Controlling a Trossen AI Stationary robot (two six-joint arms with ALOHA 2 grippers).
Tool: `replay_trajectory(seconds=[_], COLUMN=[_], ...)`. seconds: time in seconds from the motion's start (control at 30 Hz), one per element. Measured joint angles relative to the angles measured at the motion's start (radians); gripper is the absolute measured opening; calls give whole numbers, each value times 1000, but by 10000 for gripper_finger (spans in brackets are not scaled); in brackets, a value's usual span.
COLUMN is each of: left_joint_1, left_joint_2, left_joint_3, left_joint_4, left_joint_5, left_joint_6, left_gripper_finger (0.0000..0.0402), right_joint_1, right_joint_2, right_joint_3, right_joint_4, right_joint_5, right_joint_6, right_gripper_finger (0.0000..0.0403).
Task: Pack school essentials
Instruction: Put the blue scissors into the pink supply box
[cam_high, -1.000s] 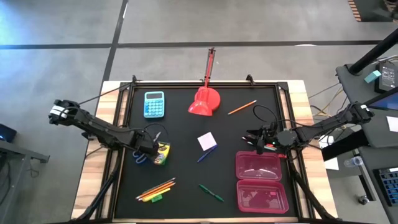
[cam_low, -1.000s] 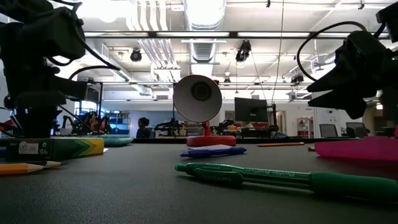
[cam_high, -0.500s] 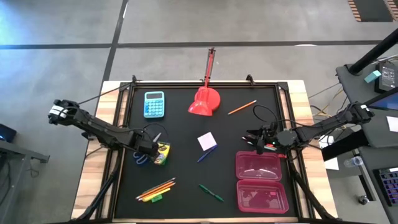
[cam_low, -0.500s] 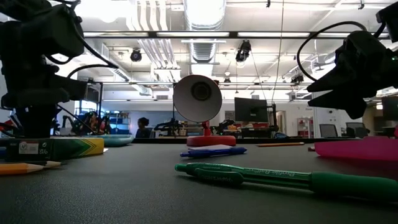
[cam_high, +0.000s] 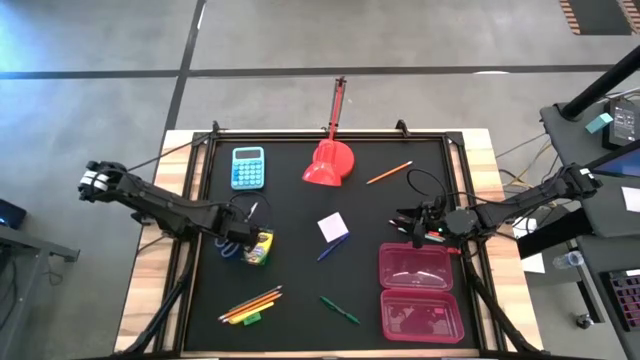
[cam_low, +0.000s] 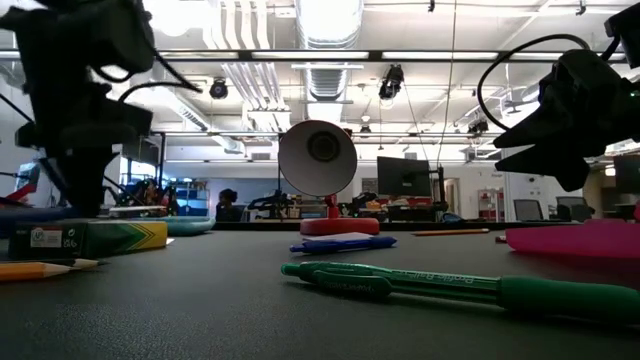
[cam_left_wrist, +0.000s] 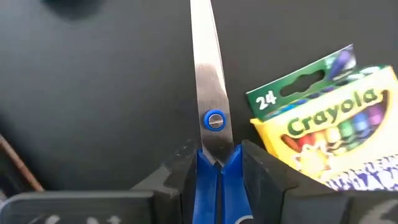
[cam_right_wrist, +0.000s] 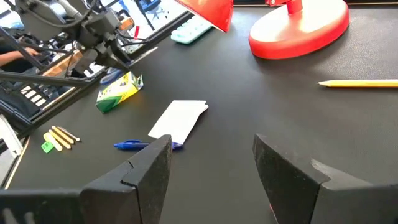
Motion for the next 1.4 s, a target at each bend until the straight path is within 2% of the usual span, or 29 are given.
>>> replay_trajectory(seconds=[0.2, 0.33, 0.43, 0.57, 0.67, 0.73, 0.83, 1.03, 1.23, 1.4], left_joint_1=[0, 0, -1, -1, 0, 1, 1, 2, 2, 2], left_joint_2=[2, 8, 8, 7, 7, 18, 41, 104, 199, 281], left_joint_3=[138, 253, 306, 329, 317, 315, 315, 315, 316, 348], left_joint_4=[6, 58, 208, 487, 730, 850, 973, 1107, 1240, 1260], left_joint_5=[-43, -116, -137, -136, -113, -98, -94, -65, -56, -57], left_joint_6=[9, 93, 219, 407, 528, 592, 678, 786, 788, 788], left_gripper_finger=[88, 88, 88, 88, 88, 88, 89, 89, 89, 89], right_joint_1=[0, 0, 0, 0, 0, 0, 0, 0, 0, 0], right_joint_2=[0, 0, 0, 0, 0, 0, 0, 0, 0, 0], right_joint_3=[0, 0, 0, 0, 0, 0, 0, 0, 0, 0], right_joint_4=[0, -2, -4, -3, -3, 19, 120, 328, 349, 361], right_joint_5=[0, 6, 54, 145, 154, 150, 147, 150, 248, 187], right_joint_6=[0, -53, -192, -365, -506, -545, -422, 31, 193, 383], right_gripper_finger=[217, 217, 217, 217, 217, 217, 217, 217, 217, 217])
